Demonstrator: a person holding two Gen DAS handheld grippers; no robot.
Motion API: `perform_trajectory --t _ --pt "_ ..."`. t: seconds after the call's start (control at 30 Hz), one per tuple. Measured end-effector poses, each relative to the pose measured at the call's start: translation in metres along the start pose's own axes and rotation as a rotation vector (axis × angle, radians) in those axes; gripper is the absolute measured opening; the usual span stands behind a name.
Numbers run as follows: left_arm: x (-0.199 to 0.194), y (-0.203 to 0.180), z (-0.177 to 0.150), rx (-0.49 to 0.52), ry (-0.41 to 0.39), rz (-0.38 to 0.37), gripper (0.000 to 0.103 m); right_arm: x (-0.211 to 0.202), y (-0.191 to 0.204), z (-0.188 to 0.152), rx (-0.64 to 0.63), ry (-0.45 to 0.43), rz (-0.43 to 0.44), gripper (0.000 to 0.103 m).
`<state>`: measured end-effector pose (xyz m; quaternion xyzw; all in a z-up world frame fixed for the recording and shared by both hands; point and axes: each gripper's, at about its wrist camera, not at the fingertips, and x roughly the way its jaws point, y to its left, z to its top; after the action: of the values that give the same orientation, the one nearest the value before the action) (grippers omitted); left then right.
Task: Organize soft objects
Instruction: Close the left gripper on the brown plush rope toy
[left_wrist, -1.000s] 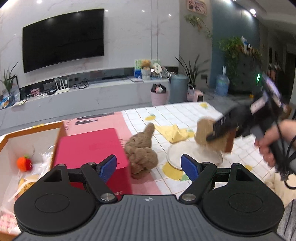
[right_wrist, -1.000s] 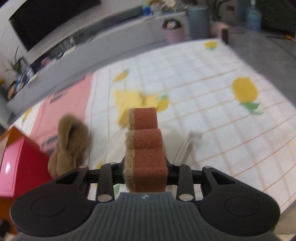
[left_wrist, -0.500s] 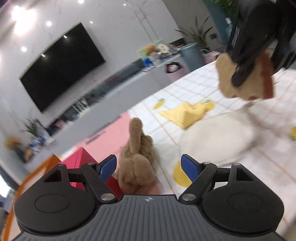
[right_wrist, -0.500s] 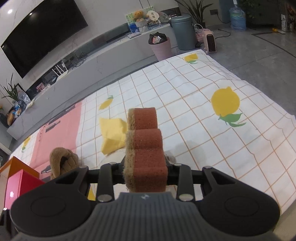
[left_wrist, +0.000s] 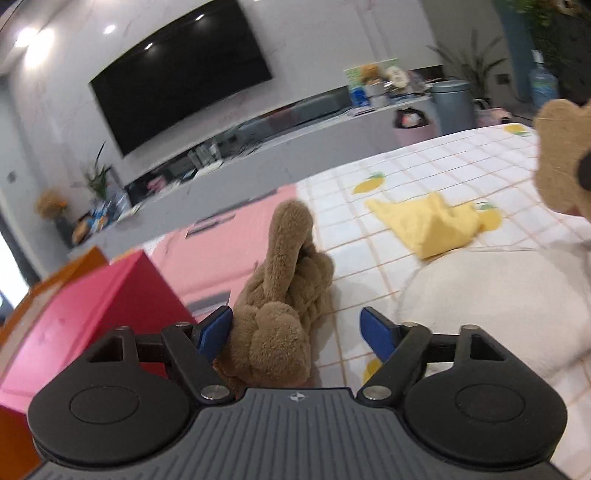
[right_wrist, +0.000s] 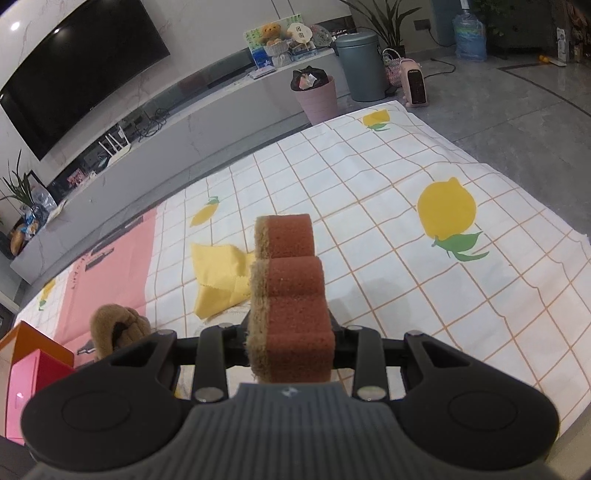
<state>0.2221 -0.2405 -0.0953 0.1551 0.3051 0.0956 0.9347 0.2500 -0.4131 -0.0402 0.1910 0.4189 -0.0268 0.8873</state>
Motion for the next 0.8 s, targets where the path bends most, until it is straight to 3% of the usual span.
perform_trajectory --t 0.03,0.17,0.23,0.27,0.4,0.47,0.5,0.57,0.6,0.63,0.7,0.8 --pt "0.001 0.001 -0.001 -0.015 0.004 0.009 0.078 0.001 0.001 0.000 -0.002 0.004 0.001 0.033" --pt "-0.005 0.004 -0.007 -0.033 -0.008 -0.014 0.072 0.003 0.005 -0.002 -0.021 0.011 0.000 0.033" --pt "-0.014 0.008 -0.010 -0.036 -0.027 -0.028 0.048 0.002 0.006 -0.002 -0.022 0.010 0.003 0.033" --pt "-0.019 0.010 -0.011 -0.029 -0.035 -0.043 0.042 0.002 0.005 -0.002 -0.021 0.010 0.006 0.033" --pt "-0.036 0.013 -0.016 0.032 -0.025 -0.140 0.027 0.004 0.005 -0.002 -0.021 0.017 0.002 0.033" --pt "-0.041 0.016 -0.018 0.035 -0.020 -0.180 0.025 0.005 0.004 -0.002 -0.020 0.024 0.006 0.033" --pt "-0.042 0.017 -0.018 0.042 -0.022 -0.188 0.026 0.005 0.004 -0.002 -0.019 0.026 0.007 0.033" --pt "-0.042 0.014 -0.018 0.062 -0.030 -0.172 0.037 0.004 0.005 -0.003 -0.023 0.025 0.006 0.033" --pt "-0.043 0.012 -0.017 0.075 -0.036 -0.165 0.051 0.003 0.006 -0.003 -0.025 0.024 0.007 0.033" --pt "-0.043 0.009 -0.016 0.091 -0.044 -0.156 0.073 0.002 0.006 -0.004 -0.026 0.024 0.009 0.033" --pt "-0.045 0.001 -0.015 0.125 -0.080 -0.114 0.090 0.001 0.007 -0.004 -0.028 0.024 0.016 0.033" --pt "-0.040 -0.011 -0.011 0.215 -0.114 -0.095 0.092 0.001 0.006 -0.004 -0.024 0.024 0.018 0.033"
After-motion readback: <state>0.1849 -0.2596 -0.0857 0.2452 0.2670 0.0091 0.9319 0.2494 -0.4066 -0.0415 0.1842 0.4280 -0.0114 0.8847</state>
